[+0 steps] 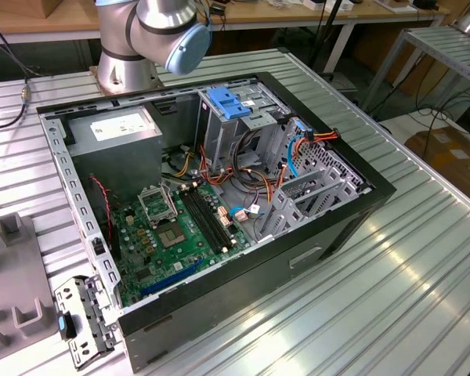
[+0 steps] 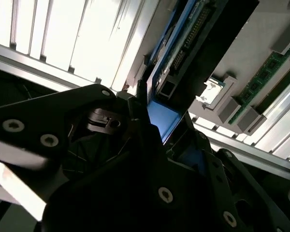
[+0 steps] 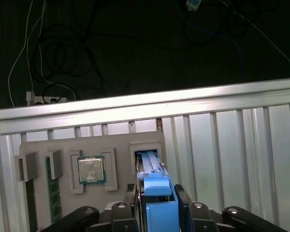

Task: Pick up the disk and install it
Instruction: 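Pick up the disk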

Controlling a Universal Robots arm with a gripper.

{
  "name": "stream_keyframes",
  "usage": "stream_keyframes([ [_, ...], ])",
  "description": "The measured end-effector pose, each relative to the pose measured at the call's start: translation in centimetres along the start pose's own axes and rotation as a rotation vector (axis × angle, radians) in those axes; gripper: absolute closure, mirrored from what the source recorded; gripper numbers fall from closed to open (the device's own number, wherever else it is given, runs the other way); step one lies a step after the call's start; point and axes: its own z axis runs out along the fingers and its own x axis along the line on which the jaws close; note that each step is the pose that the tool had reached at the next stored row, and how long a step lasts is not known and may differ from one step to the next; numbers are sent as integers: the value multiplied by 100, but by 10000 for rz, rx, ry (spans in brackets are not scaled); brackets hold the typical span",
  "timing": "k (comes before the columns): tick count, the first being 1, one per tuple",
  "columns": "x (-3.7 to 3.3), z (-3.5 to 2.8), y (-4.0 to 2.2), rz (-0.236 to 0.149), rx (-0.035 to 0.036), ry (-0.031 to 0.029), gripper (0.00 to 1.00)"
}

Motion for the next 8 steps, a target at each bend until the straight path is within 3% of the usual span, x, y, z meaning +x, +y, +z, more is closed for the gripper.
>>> stream_keyframes([
  [8,0,46,0,1,3,-2,58],
])
